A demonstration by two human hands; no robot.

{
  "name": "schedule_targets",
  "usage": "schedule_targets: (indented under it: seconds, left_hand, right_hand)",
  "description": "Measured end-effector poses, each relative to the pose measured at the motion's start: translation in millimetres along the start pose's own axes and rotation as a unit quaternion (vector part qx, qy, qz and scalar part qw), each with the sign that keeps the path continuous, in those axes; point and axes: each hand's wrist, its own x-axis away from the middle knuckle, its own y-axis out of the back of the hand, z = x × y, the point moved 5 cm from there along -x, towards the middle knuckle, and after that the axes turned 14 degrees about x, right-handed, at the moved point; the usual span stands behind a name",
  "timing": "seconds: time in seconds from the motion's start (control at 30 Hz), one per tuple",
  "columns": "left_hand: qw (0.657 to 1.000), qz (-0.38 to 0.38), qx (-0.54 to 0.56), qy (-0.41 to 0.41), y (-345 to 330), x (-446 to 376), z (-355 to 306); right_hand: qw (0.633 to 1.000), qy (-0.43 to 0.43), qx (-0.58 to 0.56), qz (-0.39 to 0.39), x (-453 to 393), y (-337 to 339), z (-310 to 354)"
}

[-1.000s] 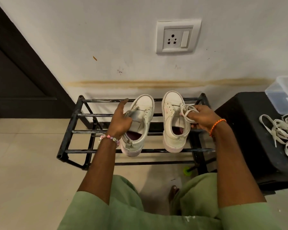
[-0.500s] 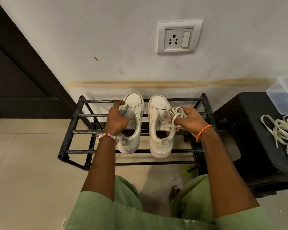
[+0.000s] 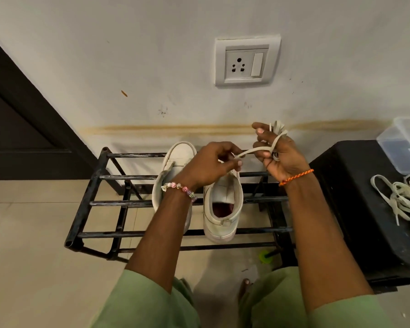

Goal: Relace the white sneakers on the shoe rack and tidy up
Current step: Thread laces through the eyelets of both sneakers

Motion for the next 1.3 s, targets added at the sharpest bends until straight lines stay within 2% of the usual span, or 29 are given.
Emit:
schedule_targets:
  seconds: [0.07,0.13,0.17,0.23,0.3,0.33,0.4,0.5,0.53,0.6,0.67,0.73,0.83,0.93,1.03,1.1,1.17,1.3]
  left_hand:
    - [0.999,-0.021,0.033,0.01,8.0,-5.2,3.9]
    - [0.994,-0.084,0.066,0.021,21.5,-7.0,4.8]
    - [0.991,-0.118,0.063,0.022,28.6,-7.1,4.4]
    - [0.987,-0.157,0.036,0.025,37.8,-9.4,6.3]
    - [0.986,-0.156,0.038,0.036,39.8,-15.5,10.0]
    - [0.987,-0.148,0.04,0.041,38.9,-18.7,11.8]
    - [0.991,-0.125,0.04,0.041,34.0,-23.5,12.0]
    - [0.992,-0.104,0.063,0.021,23.8,-25.6,3.6]
    - [0.992,-0.101,0.075,0.012,20.1,-25.7,0.0]
    - [0.989,-0.112,0.095,-0.016,15.4,-26.9,-5.8]
    - [0.983,-0.162,0.068,-0.049,17.4,-28.3,-7.4]
    - [0.977,-0.203,0.041,-0.058,20.8,-27.8,-4.7]
    - [0.977,-0.209,0.027,-0.029,24.8,-28.5,11.5]
    - [0.982,-0.169,-0.077,0.047,23.7,-34.1,39.2]
    - [0.968,-0.11,-0.176,0.141,15.1,-33.7,51.8]
    - [0.964,-0.102,-0.175,0.171,10.0,-31.1,49.3]
    - [0.966,-0.114,-0.163,0.167,8.2,-30.0,44.6]
    - [0.967,-0.124,-0.141,0.174,8.2,-27.4,45.2]
  right_hand:
    - [0.999,-0.018,0.006,-0.047,-10.5,10.2,-5.0]
    - [0.984,-0.054,0.119,-0.124,-16.9,28.6,-12.7]
    - [0.961,-0.08,0.218,-0.149,-17.9,39.0,-16.7]
    - [0.888,-0.16,0.407,-0.141,-16.9,58.3,-24.7]
    - [0.828,-0.232,0.504,-0.084,-13.4,70.7,-28.4]
    - [0.813,-0.235,0.53,-0.059,-12.6,71.9,-25.8]
    - [0.815,-0.181,0.545,-0.073,-10.9,66.1,-13.1]
    - [0.824,-0.009,0.523,-0.215,-7.3,47.0,16.3]
    - [0.841,0.036,0.498,-0.21,-7.9,36.0,20.5]
    - [0.891,0.063,0.44,-0.095,-12.1,7.8,14.3]
    - [0.919,0.032,0.392,0.006,-13.6,-11.1,-1.8]
    - [0.923,0.038,0.382,0.01,-15.8,-13.5,-6.5]
    - [0.913,0.044,0.406,-0.017,-21.7,0.5,-11.1]
    - [0.882,0.009,0.471,-0.026,-23.9,14.2,-25.5]
    - [0.844,-0.027,0.535,-0.031,-26.1,24.2,-40.4]
    - [0.823,-0.04,0.566,-0.022,-28.2,27.5,-45.5]
    - [0.805,-0.037,0.591,-0.014,-29.0,26.9,-47.3]
    - [0.788,-0.021,0.616,0.001,-27.2,25.2,-45.7]
